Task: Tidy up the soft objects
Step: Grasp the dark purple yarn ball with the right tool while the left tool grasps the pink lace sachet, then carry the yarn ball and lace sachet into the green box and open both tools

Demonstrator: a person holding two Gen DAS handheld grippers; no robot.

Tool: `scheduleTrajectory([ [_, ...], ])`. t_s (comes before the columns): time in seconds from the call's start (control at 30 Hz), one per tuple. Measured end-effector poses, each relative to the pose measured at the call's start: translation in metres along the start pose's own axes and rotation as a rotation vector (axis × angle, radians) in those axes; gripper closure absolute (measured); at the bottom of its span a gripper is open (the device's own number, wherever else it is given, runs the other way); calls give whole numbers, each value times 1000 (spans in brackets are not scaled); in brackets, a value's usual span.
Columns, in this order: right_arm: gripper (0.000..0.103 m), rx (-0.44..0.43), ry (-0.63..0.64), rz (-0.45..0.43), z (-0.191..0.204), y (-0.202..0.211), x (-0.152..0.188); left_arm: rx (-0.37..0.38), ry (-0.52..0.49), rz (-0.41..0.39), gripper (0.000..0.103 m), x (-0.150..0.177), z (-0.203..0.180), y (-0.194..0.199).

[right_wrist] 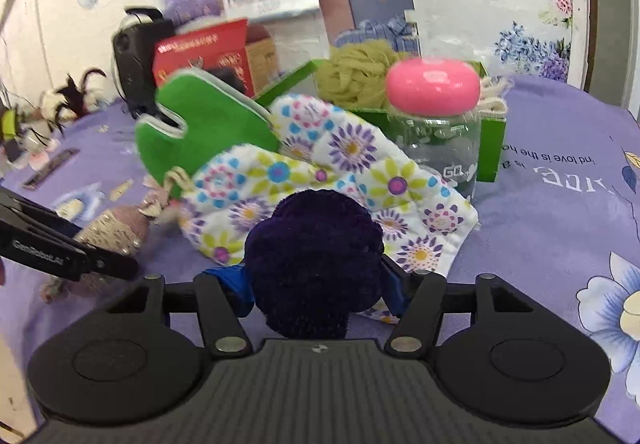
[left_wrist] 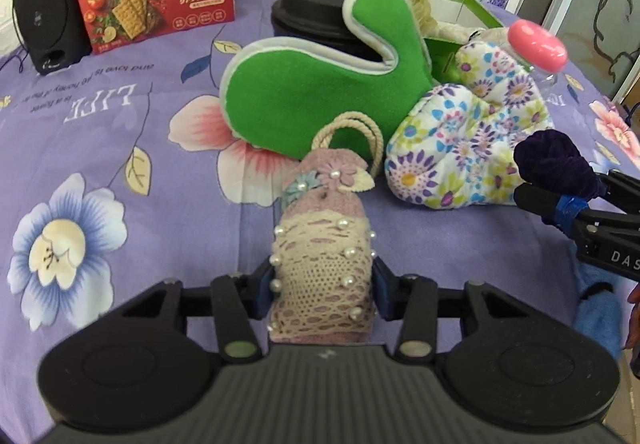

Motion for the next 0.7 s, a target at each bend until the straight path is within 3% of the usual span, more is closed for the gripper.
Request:
scheduleTrajectory([
  [0.2,57,-56,-1,-82,19,38,-16,58,-1,-60,57,-9,-9,47],
  [0.33,56,-113,-35,-132,22,54,-40,108,4,-108,57,-39,-14,75],
  [0.5,56,-139,3,-189,15,55,-101,127,-32,-181,56,-115,-18,88],
  [0.7,56,-52,62,-185,-33,7,-195,116,-34,-216,57,-229,-16,54],
])
Point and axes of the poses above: each gripper's, at about its wrist camera, not at the fingertips, and y roughly against the way its jaws point, z to its left, x to its underside, the point moved 9 cm from there along -y, roughly the way its jaws point, and after that the axes turned 7 degrees about -y, right-handed, at the moved point
